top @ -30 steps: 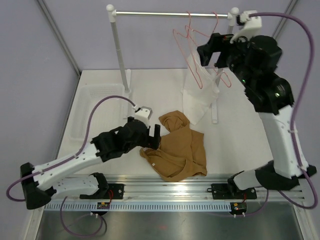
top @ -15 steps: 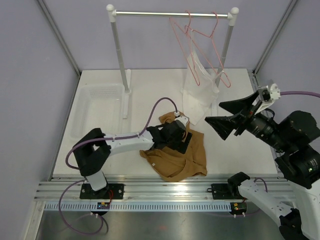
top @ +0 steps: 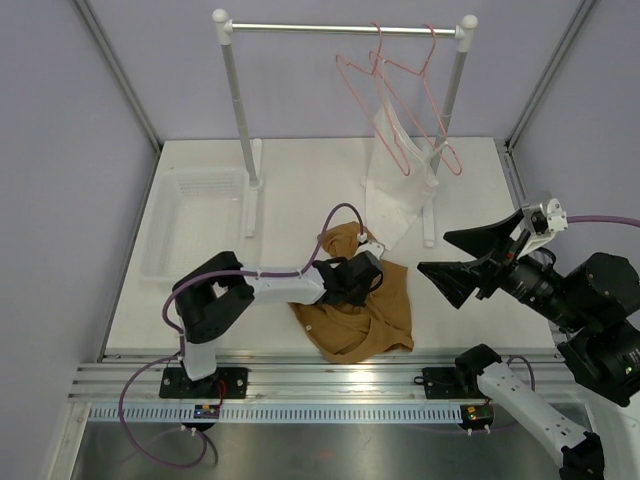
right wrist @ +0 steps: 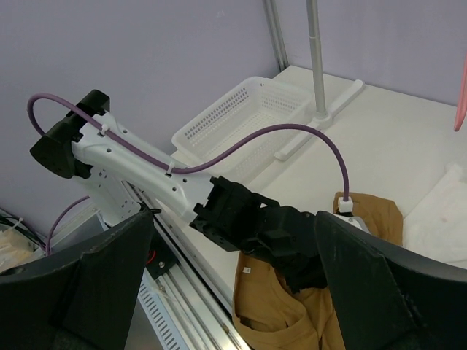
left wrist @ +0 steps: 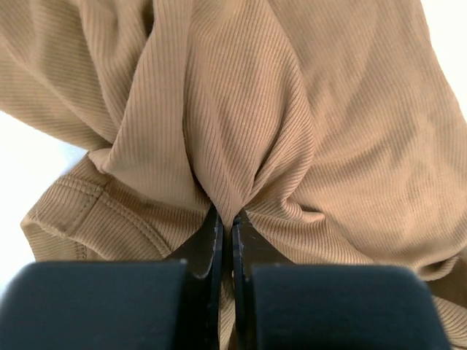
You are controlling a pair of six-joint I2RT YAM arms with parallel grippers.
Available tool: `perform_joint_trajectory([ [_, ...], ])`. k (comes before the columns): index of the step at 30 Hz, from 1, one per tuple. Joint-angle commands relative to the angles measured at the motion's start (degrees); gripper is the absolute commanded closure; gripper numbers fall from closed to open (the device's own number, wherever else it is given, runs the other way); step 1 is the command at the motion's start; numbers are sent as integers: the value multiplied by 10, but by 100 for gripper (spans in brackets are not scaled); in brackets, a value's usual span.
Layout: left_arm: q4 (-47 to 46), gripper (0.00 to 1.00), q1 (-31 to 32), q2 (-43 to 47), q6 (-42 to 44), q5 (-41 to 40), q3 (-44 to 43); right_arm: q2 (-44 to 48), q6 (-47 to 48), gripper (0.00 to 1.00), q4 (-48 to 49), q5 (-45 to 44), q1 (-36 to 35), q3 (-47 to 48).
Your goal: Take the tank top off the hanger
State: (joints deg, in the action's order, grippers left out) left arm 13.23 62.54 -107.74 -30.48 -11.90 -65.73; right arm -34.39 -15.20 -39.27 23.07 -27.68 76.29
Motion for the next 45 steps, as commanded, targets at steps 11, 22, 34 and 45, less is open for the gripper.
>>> perform_joint_trajectory([
  [11,201,100,-100,373,81,-167,-63,16,15,1,-2,-41,2,-4],
  [22,352,100,-296,408,147,-168,-292,17,6,0,9,-42,2,-11],
  [34,377,100,-604,301,194,57,-349,13,-11,0,60,-30,1,-50],
  [45,349,100,-668,187,184,114,-292,-9,-26,0,110,-51,2,-77],
])
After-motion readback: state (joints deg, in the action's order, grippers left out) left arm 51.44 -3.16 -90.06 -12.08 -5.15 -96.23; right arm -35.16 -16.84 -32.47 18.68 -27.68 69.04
